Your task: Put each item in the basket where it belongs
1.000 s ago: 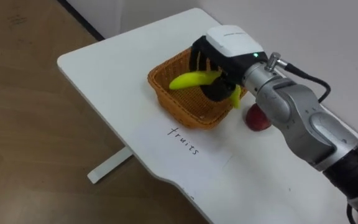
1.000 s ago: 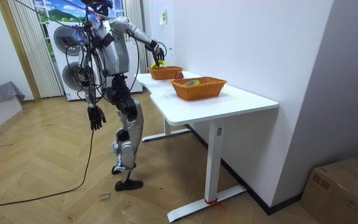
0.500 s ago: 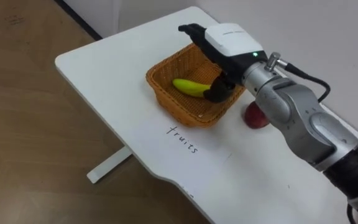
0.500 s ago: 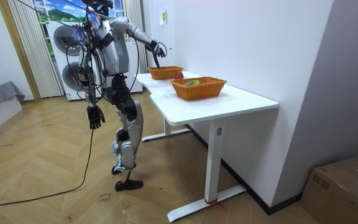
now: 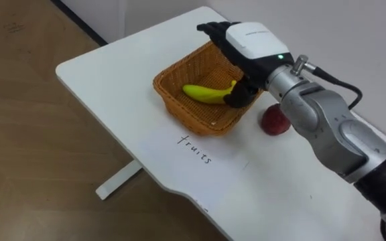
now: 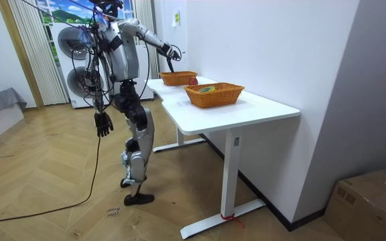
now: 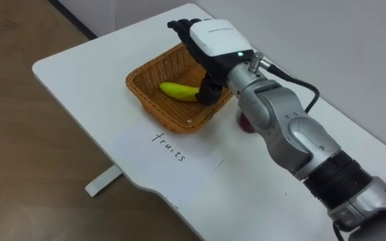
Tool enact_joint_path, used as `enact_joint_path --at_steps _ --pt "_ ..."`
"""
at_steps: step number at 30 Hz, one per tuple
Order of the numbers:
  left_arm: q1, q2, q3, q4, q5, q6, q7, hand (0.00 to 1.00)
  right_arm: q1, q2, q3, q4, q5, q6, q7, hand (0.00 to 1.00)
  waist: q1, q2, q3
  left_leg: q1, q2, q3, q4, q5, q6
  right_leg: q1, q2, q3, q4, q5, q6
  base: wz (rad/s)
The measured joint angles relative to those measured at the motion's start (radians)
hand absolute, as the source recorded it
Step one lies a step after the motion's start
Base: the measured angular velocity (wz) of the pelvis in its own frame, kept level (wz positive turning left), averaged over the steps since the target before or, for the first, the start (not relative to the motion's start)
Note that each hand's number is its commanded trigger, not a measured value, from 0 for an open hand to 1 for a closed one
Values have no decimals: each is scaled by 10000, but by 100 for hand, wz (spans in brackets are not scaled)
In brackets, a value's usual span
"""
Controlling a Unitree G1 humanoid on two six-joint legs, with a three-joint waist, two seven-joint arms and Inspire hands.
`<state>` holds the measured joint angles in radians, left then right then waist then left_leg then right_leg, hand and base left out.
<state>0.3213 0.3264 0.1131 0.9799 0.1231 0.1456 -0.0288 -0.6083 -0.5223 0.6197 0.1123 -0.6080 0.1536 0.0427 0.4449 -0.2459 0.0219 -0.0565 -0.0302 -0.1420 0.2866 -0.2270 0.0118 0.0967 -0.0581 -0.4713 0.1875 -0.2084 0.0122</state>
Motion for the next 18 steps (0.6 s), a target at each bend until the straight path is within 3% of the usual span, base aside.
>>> enact_joint_path --at_steps 10,18 --pt "16 11 7 -5 28 11 155 0 0 0 -16 7 175 -5 -55 0 -8 11 6 157 -4 -15 -11 -4 -1 201 6 26 -2 0 0 0" --pt "260 -121 14 -320 -21 80 175 0 -2 4 -548 -76 2235 1 -87 0 -71 94 -4 163 -9 -7 46 0 4 225 -15 101 0 0 0 0"
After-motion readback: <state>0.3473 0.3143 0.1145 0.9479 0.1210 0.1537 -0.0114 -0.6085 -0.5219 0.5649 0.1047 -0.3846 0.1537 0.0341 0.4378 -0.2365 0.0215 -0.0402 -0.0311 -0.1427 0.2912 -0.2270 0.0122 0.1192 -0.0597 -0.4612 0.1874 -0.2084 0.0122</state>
